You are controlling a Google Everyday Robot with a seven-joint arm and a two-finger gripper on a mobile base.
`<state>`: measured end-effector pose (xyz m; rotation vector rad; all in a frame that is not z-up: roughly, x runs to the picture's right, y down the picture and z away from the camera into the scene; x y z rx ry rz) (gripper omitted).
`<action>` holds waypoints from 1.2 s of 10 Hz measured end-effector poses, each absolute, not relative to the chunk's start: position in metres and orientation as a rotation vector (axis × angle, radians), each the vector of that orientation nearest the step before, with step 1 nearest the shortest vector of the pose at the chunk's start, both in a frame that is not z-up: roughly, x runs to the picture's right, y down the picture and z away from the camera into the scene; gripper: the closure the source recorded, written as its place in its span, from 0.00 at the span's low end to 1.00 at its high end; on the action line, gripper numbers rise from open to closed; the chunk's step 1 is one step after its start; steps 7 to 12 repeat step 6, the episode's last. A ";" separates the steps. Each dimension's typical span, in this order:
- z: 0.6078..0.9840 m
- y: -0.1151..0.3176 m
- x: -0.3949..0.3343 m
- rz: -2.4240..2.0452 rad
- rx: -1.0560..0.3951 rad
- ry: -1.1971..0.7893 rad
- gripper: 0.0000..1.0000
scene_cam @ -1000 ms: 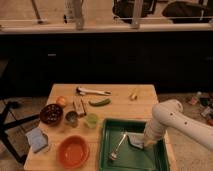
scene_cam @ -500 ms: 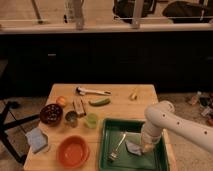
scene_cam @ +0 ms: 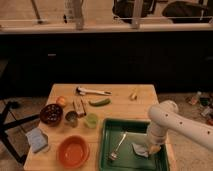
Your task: Wipe tray with towel
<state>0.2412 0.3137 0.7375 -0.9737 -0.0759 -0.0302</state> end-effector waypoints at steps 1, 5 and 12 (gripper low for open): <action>0.744 0.306 0.247 -0.028 -0.972 -0.059 1.00; 0.771 0.295 0.232 -0.074 -0.991 -0.070 1.00; 0.773 0.297 0.226 -0.086 -0.997 -0.079 1.00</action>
